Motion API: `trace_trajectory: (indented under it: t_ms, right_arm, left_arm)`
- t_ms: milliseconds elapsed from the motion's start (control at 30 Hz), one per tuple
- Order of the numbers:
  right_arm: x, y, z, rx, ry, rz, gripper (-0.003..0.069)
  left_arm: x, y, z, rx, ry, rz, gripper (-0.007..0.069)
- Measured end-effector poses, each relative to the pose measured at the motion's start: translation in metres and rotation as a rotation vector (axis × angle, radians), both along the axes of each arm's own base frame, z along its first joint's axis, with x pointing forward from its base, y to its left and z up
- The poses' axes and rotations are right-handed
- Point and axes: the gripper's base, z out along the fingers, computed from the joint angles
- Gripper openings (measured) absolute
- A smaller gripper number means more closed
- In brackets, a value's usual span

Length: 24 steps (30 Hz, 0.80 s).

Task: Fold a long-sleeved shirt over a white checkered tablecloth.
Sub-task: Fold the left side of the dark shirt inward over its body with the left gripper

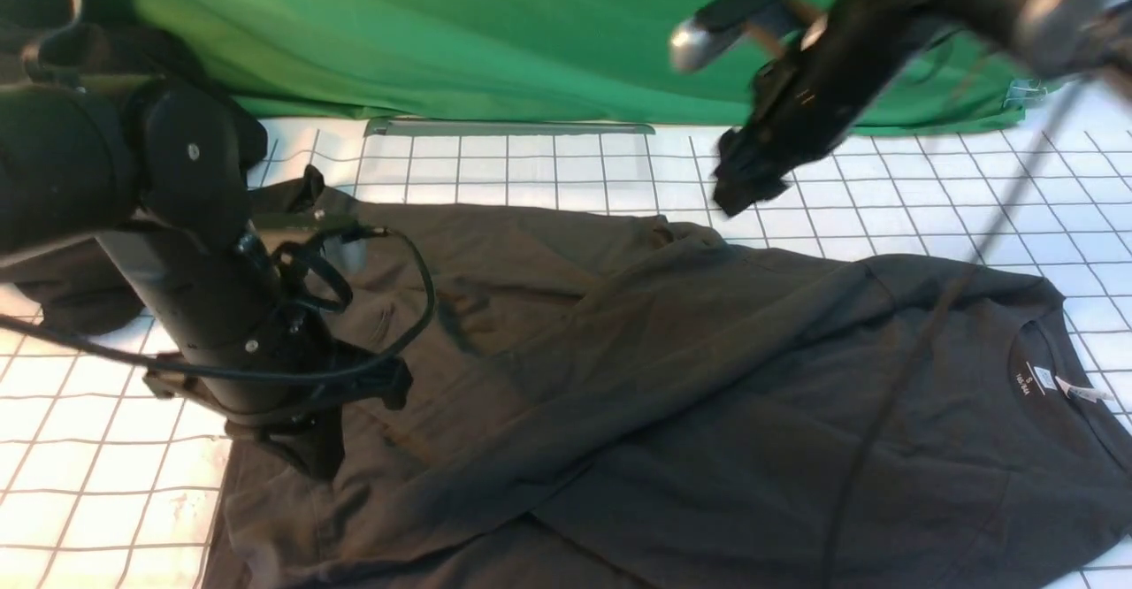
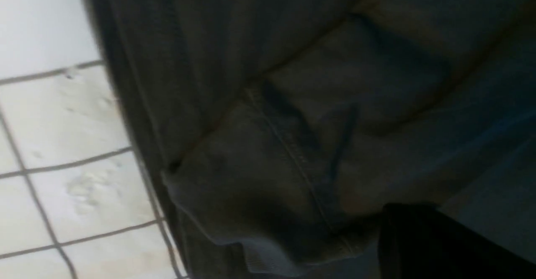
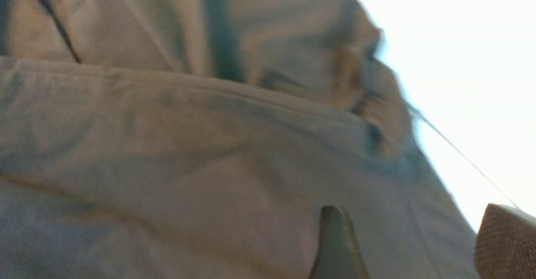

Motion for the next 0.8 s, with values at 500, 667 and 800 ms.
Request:
trace_trajectory:
  t_ms: [500,667,800]
  right_arm:
    - [0.027,0.029,-0.068,-0.066,-0.094,0.073,0.0169]
    - [0.031,0.029,-0.062,-0.053,-0.138,0.064,0.0018]
    - [0.032,0.027,-0.06,-0.053,-0.135,0.055,0.0006]
  left_arm:
    - [-0.007,0.003,-0.01,0.019,0.035,-0.012,0.0]
    - [-0.007,0.003,-0.01,0.019,0.035,-0.012,0.0001]
    - [-0.007,0.003,-0.01,0.019,0.034,-0.012,0.0001]
